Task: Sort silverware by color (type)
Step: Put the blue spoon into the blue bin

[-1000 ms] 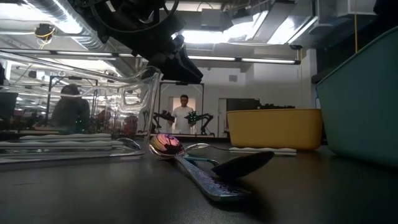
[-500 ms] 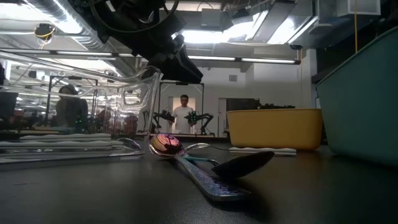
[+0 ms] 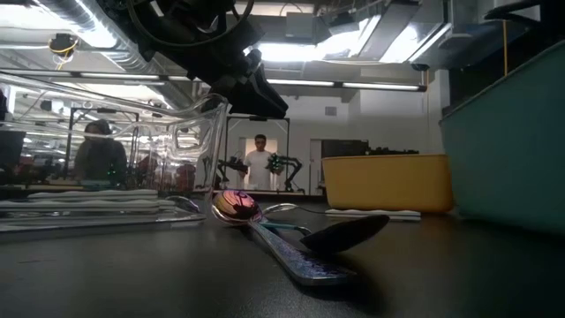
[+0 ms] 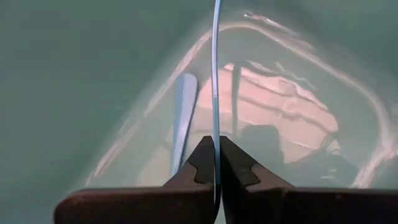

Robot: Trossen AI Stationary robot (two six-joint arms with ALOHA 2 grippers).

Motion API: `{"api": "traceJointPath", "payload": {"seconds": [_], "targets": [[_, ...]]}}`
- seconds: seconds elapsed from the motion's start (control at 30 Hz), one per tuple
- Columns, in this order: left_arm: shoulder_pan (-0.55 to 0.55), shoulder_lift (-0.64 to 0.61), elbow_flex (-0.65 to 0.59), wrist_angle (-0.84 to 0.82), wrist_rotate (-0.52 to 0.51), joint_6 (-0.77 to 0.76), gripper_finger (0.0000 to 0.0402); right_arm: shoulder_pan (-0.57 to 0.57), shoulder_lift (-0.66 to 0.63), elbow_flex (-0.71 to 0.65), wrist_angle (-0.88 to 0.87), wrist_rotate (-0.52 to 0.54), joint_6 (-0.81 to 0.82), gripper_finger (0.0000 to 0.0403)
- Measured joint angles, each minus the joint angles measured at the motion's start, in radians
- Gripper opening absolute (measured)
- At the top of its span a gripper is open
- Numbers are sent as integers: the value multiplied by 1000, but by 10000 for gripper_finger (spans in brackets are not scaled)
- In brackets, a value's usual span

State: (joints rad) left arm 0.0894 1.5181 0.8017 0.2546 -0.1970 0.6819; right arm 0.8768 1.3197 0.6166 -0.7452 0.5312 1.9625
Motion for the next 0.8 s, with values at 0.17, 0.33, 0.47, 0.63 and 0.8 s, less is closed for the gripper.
{"api": "traceJointPath", "payload": {"seconds": [0.17, 0.33, 0.47, 0.63, 0.8], "targets": [[0, 0, 0, 0, 0, 0, 106, 0, 0, -8, -2, 0, 0, 0], [0, 0, 0, 0, 0, 0, 106, 0, 0, -8, -2, 0, 0, 0], [0, 0, 0, 0, 0, 0, 106, 0, 0, -8, 3, 0, 0, 1], [0, 0, 0, 0, 0, 0, 106, 0, 0, -8, 15, 0, 5, 1], [0, 0, 0, 0, 0, 0, 106, 0, 0, -8, 15, 0, 8, 21]]}}
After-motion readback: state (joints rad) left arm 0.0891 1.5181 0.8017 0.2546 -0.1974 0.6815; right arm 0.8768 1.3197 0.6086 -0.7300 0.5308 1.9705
